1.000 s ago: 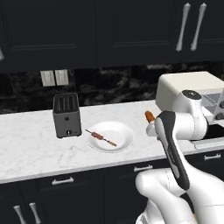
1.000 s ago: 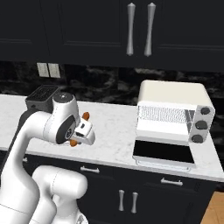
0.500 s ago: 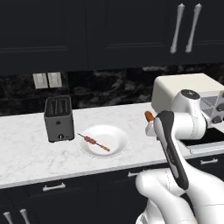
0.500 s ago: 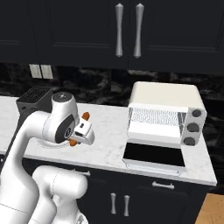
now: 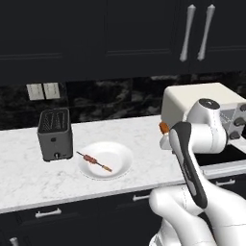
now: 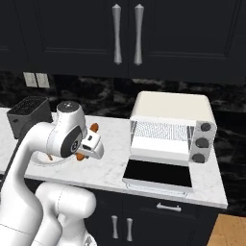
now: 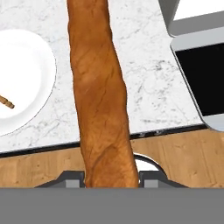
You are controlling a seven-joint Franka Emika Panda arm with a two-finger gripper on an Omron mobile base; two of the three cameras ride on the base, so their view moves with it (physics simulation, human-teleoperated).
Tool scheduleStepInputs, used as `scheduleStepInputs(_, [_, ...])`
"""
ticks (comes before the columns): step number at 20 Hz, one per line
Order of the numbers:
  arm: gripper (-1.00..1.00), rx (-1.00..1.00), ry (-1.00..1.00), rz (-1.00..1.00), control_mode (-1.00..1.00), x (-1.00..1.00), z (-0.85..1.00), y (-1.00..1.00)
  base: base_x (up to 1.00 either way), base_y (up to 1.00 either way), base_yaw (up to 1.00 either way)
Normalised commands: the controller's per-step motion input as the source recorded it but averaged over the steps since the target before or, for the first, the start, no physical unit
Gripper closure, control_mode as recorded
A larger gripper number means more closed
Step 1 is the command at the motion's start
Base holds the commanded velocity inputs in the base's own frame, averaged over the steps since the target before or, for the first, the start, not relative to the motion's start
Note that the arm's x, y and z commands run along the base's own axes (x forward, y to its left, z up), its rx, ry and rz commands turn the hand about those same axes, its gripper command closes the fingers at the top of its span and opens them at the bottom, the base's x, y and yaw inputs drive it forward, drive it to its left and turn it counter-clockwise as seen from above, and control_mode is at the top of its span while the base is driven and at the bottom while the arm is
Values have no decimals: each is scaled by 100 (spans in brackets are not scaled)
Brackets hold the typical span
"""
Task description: Pick up the kebab skewer and baguette bread, and place them inside the toaster oven. Close the toaster oven door and start by setting the timer.
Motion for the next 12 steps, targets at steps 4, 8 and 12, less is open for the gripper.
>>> scheduleStepInputs(4, [100, 0, 0, 0, 100, 0, 0, 0, 43, -19, -1])
scheduleStepInputs(8, [100, 0, 0, 0, 100, 0, 0, 0, 42, -7, -9])
scheduleStepInputs(12, [100, 0, 0, 0, 100, 0, 0, 0, 7, -11, -1])
